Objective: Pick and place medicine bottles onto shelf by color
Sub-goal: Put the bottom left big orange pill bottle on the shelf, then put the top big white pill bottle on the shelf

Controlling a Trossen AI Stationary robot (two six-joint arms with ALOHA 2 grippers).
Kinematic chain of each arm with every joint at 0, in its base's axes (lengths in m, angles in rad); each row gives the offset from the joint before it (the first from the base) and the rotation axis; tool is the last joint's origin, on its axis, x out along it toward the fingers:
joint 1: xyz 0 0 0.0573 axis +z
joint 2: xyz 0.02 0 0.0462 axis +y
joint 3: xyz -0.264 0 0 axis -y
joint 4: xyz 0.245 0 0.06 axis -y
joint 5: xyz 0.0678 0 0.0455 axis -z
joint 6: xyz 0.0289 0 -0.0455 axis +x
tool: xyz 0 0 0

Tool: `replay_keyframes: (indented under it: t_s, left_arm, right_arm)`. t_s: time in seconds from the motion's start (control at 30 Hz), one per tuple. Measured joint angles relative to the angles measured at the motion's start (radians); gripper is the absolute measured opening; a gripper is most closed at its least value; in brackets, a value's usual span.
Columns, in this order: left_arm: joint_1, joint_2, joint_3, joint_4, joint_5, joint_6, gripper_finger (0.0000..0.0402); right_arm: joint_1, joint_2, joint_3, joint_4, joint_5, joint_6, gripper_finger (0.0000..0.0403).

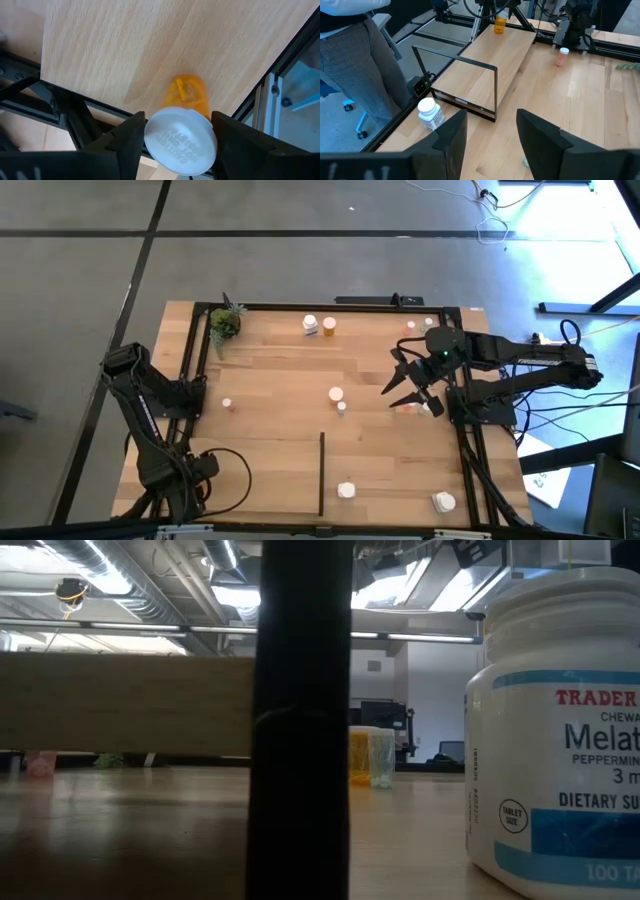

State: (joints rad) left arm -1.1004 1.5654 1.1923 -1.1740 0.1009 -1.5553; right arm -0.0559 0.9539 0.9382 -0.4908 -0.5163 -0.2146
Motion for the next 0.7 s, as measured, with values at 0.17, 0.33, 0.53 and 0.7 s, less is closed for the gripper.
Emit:
replay_keyframes:
  t_s: [0.17,0.33,0.53,0.7]
  left_arm:
    - [0.000,0.000,0.000,0.000,0.000,0.029,0.0230]
    - [0.000,0.000,0.000,0.000,-0.001,0.029,0.0245]
    - [0.012,0.000,0.000,-0.001,-0.001,0.020,0.0269]
    - [0.014,0.000,0.000,-0.001,-0.001,0.021,0.0295]
  right_arm:
    - [0.000,0.000,0.000,0.000,0.000,0.000,0.0174]
    - [0.000,0.000,0.000,0.000,0.000,0.000,0.0174]
    - [0.000,0.000,0.000,0.000,0.000,0.000,0.0174]
    - [0.000,0.000,0.000,0.000,0.000,0.000,0.0174]
